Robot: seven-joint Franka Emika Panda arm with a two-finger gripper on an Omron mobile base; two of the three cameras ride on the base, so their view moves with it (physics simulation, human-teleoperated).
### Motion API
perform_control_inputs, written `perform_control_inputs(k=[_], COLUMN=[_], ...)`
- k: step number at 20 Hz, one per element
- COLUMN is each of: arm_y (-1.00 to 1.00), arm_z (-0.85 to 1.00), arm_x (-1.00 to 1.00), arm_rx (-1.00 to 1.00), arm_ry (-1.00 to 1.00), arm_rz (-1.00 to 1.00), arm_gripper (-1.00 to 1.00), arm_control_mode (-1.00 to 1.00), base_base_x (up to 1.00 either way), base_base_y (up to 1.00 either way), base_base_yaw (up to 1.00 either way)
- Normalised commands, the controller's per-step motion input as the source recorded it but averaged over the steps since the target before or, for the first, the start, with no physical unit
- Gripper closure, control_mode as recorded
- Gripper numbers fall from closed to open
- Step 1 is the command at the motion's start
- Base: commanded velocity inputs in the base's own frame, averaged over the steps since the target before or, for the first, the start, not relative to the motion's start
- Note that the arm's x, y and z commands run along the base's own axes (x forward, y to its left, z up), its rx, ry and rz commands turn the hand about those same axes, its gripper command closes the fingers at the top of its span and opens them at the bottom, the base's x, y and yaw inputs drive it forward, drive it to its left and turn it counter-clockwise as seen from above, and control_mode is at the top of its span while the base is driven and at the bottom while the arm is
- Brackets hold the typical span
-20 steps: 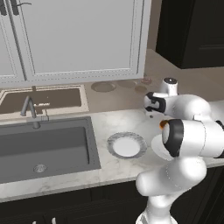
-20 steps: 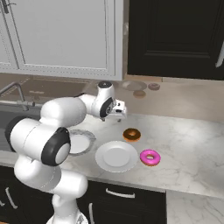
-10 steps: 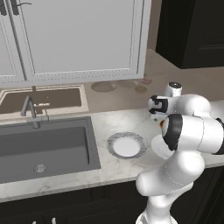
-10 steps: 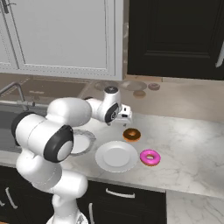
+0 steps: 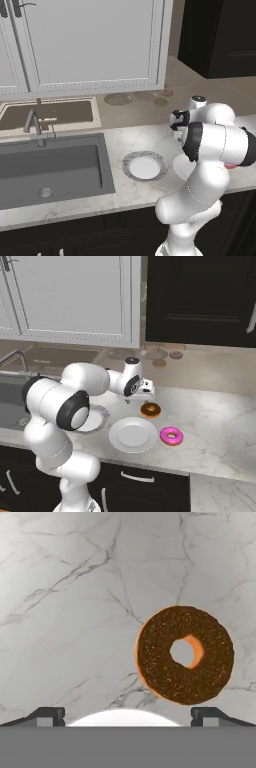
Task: Place the pastries on the plates.
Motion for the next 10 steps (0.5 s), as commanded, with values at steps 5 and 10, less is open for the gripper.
perform_control_inputs(k=[5,10], arm_y=[-0.19,-0.04], arm_z=[-0.15,-0.08], arm_x=[0.10,0.14], arm_rx=[0.00,0.00], arm_ry=[0.05,0.02], arm_rz=[0.00,0.00], arm_gripper=[-1.00,-1.00], arm_control_mode=[-1.00,-1.00], base_base_x=[0.00,0.00], base_base_y=[0.00,0.00], base_base_yaw=[0.00,0.00])
